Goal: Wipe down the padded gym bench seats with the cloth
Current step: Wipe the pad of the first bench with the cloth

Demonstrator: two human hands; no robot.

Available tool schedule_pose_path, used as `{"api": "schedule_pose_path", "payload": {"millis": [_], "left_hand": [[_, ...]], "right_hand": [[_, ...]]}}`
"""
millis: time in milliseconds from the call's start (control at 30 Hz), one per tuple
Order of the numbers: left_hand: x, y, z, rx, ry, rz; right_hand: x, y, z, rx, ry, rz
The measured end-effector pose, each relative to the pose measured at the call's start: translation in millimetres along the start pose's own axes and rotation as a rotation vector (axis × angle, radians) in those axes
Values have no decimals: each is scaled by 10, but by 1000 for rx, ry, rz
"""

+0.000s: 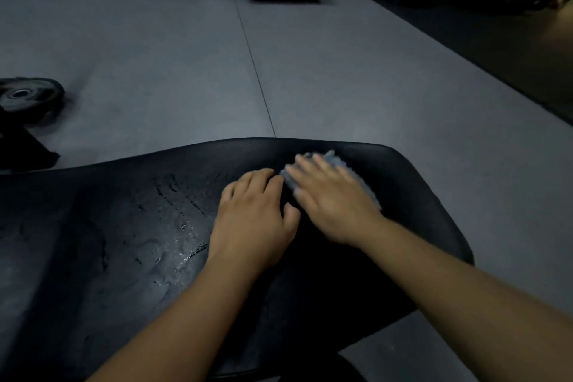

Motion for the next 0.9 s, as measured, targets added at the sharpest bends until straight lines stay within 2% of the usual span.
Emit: {"api": "schedule_pose_path", "payload": {"millis": [67,167,200,267,367,433,467,567,667,733,833,900], "left_hand": [[-22,64,-6,13,23,6],[-44,42,-32,18,64,23],[-45,28,-40,14,78,19],[-38,20,-41,8,89,6],[-34,14,-36,7,80,14],[-27,19,-36,12,81,27],[-23,14,-34,19,86,30],[-24,5,-43,22,91,37],[-28,15,-35,16,89,34],[-32,19,-36,11,92,29],[-28,26,-41,3,84,34],[-15,26,-44,4,69,34]], "right_hand": [[32,-270,-137,69,15,24],[68,75,-691,-132,-25,6],[74,258,-758,-210,-23,-8],[38,476,-552,-249,9,-18],[-16,119,-36,-26,45,-13],[19,-350,-60,81,72,-5],[45,-466,-224,71,55,-12],[90,-296,-959,-188,-19,-27],[104,-2,-896,-336,6,-23],[57,-126,-495,-216,49,-11],[55,-934,-172,37,96,-38],[84,-1212,-539,-10,53,-86]]}}
Point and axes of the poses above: each hand's wrist, its own y-axis towards the middle knuckle, its own x-axis out of the back of the hand, z = x × y, the point moved 6 cm from there along y, towards the middle knuckle, and after that the axes turned 1 degree about y, right-handed, at the moved point
